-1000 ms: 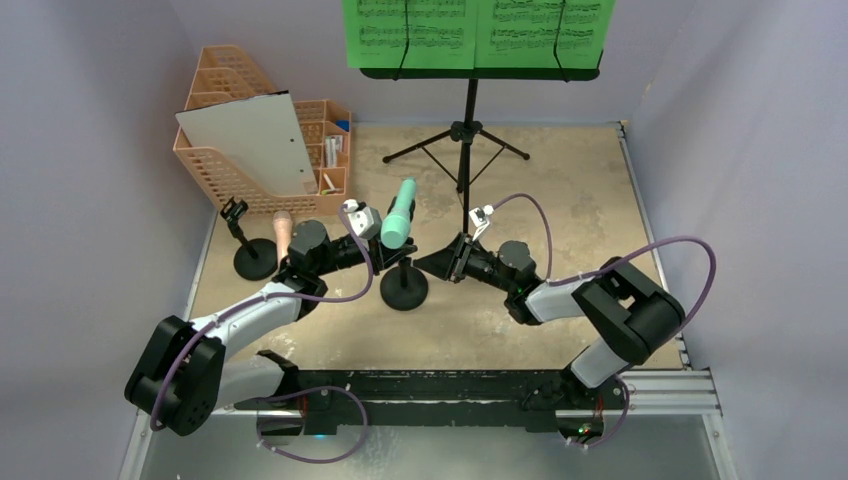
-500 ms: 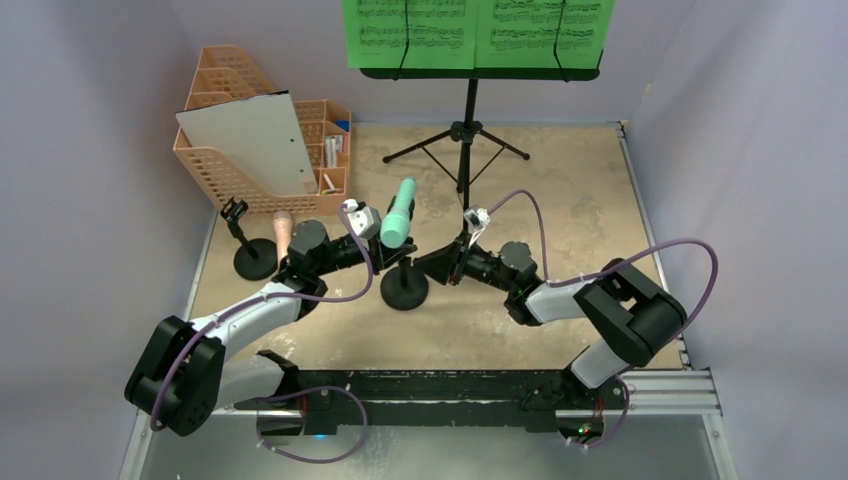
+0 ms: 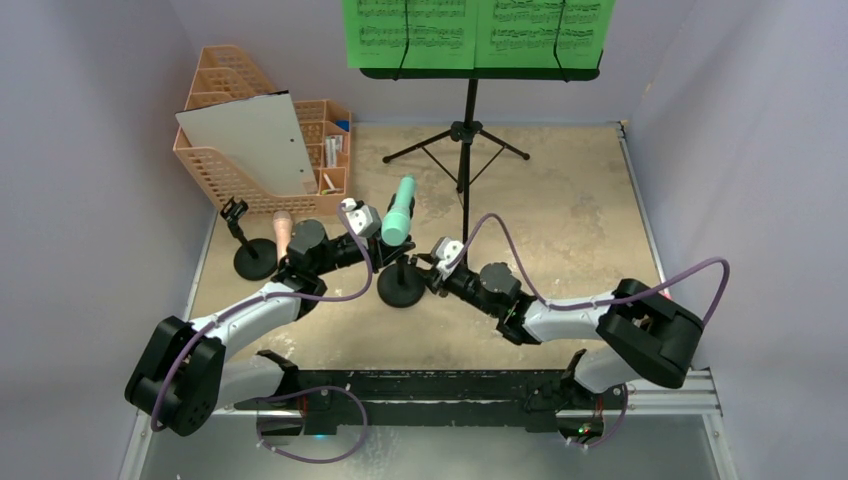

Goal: Pack up the instrument practice props
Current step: Unscrew the knob on the microphone stand.

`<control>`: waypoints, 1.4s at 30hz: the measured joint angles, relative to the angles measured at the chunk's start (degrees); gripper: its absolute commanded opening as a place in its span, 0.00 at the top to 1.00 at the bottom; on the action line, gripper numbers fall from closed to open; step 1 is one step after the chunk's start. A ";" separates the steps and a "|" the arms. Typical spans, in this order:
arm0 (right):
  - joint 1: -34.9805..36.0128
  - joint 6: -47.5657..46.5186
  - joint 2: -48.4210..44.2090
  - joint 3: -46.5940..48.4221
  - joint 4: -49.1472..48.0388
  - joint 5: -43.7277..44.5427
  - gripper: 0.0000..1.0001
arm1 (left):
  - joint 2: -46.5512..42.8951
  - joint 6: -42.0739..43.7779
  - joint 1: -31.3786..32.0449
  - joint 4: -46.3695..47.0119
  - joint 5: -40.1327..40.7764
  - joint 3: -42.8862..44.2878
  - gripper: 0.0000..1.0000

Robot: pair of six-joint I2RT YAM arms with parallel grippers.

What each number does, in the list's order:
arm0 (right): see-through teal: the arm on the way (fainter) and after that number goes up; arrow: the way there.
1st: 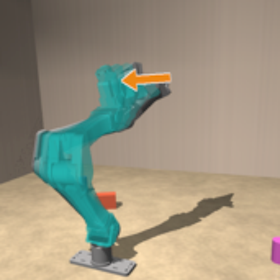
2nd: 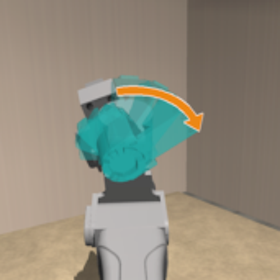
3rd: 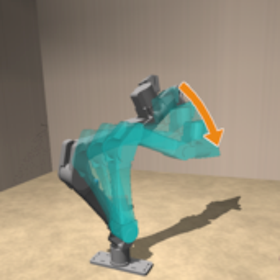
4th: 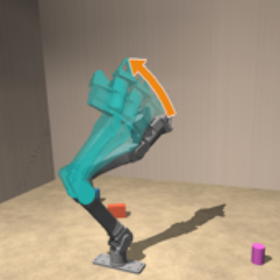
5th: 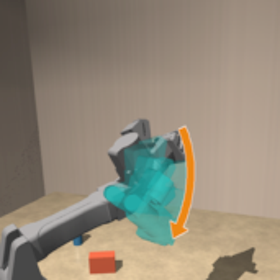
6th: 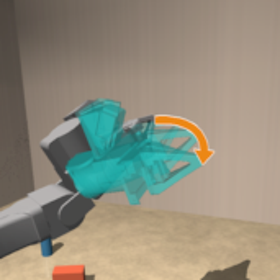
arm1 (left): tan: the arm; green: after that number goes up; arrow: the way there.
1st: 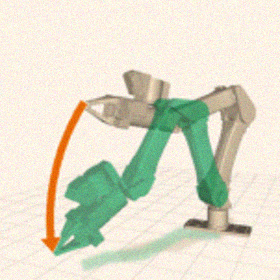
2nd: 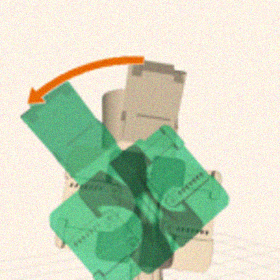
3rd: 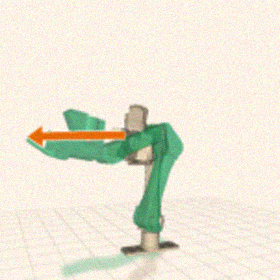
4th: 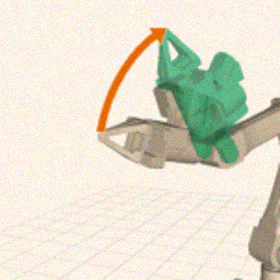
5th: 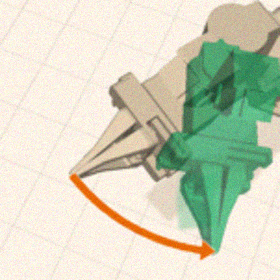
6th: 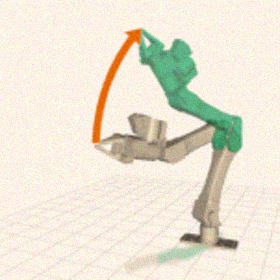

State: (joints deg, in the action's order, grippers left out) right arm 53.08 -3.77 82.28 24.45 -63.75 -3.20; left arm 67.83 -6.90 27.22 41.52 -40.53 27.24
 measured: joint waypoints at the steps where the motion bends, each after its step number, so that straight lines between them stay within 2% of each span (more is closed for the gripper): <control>1: 1.40 -2.89 -0.15 -0.24 -0.04 2.80 0.84 | 0.00 0.02 0.02 -0.02 -0.07 0.00 1.00; 4: 4.33 -9.57 -0.17 -0.24 0.48 9.88 0.74 | 0.00 0.02 0.02 -0.07 -0.20 0.00 1.00; 7: 5.40 -10.84 -0.68 -0.24 1.18 11.43 0.61 | 0.00 0.00 0.17 -0.09 -0.22 0.00 1.00; 11: 5.33 -9.68 -3.48 -0.57 4.85 11.30 0.51 | 0.00 -0.02 0.35 -0.17 -0.81 0.00 1.00; 14: 4.90 -7.56 -6.12 -2.10 5.49 10.86 0.37 | 0.00 -0.02 0.35 -0.28 -1.14 0.00 1.00; 17: 3.39 -5.31 -8.15 -2.69 7.34 7.69 0.32 | 0.00 -0.02 0.35 -0.28 -1.25 0.00 1.00; 25: -8.20 -0.59 -9.38 -1.95 11.30 -9.42 0.31 | 0.00 -0.02 0.46 -0.28 -1.27 0.00 1.00; 30: -10.51 -0.04 -6.12 2.86 14.29 -18.10 0.33 | 0.00 -0.02 0.55 -0.31 -1.29 0.00 1.00; 37: -11.78 0.22 -2.01 6.54 15.26 -25.90 0.43 | 0.00 -0.02 0.57 -0.31 -1.29 0.00 1.00; 42: -12.55 0.02 -0.79 7.37 16.41 -28.02 0.58 | 0.00 -0.02 0.55 -0.31 -1.31 0.00 1.00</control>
State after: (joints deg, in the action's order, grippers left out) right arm 40.53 -3.75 81.49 31.81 -47.33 -31.22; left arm 67.83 -6.92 27.77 41.21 -41.85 27.24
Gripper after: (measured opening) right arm 0.506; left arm 0.188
